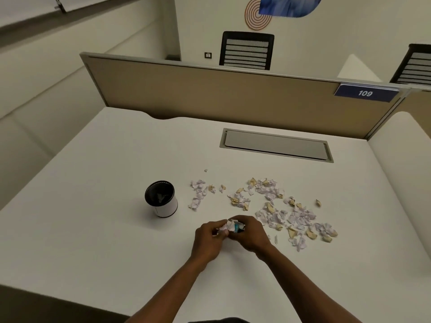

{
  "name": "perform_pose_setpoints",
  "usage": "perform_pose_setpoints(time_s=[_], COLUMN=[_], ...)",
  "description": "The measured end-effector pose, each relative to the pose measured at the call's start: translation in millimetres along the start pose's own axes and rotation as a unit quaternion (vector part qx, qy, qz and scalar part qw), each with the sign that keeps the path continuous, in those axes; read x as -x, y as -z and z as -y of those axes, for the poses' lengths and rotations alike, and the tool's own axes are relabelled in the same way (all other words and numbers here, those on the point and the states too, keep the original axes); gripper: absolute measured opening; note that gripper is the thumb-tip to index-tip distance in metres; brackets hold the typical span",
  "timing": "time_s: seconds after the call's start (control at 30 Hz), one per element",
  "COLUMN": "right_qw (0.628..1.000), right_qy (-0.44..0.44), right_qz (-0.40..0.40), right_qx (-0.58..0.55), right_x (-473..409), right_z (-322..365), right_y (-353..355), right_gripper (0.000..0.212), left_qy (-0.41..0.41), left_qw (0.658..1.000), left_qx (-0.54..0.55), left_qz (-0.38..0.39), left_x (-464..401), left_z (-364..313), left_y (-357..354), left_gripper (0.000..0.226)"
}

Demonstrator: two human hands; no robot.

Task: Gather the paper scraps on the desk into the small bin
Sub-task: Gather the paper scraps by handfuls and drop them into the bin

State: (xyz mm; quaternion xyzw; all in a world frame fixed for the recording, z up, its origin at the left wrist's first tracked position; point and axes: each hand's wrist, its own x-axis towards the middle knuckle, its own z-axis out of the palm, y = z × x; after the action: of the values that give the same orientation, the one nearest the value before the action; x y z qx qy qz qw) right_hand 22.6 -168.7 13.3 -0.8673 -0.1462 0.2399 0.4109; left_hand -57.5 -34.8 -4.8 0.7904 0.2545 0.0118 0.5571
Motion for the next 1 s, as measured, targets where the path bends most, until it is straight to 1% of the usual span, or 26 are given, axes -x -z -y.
perform_pose_setpoints(time_s=[0.1, 0.27, 0.4, 0.6, 0.7, 0.77, 0.87, 1.0], right_qw=[0.999, 0.992, 0.987, 0.988, 0.990, 0.986, 0.971, 0.959], right_qy=[0.018, 0.045, 0.075, 0.078, 0.088, 0.112, 0.160, 0.191], right_qz=[0.019, 0.058, 0.079, 0.113, 0.111, 0.108, 0.109, 0.118], right_qx=[-0.040, -0.106, -0.119, -0.070, 0.001, 0.063, 0.140, 0.173], right_x=[-10, -32, -50, -73, -80, -81, -81, -81], right_z=[27, 81, 125, 177, 192, 198, 202, 204], right_y=[1, -7, -22, -49, -62, -68, -76, -82], right_gripper=[0.035, 0.036, 0.038, 0.042, 0.047, 0.047, 0.045, 0.047], left_qy=[-0.001, -0.025, -0.035, -0.024, -0.013, -0.005, -0.004, -0.012], left_qw=[0.999, 0.992, 0.984, 0.973, 0.970, 0.967, 0.965, 0.970], left_qx=[0.042, 0.076, 0.086, 0.055, 0.016, -0.018, -0.066, -0.113], left_qz=[-0.030, -0.096, -0.150, -0.225, -0.244, -0.253, -0.252, -0.215], left_x=[-4, -12, -17, -26, -31, -34, -37, -38], left_z=[-11, -32, -41, -41, -34, -30, -25, -23], left_y=[24, 75, 118, 165, 178, 184, 187, 187], left_gripper=[0.033, 0.029, 0.024, 0.025, 0.024, 0.024, 0.027, 0.033])
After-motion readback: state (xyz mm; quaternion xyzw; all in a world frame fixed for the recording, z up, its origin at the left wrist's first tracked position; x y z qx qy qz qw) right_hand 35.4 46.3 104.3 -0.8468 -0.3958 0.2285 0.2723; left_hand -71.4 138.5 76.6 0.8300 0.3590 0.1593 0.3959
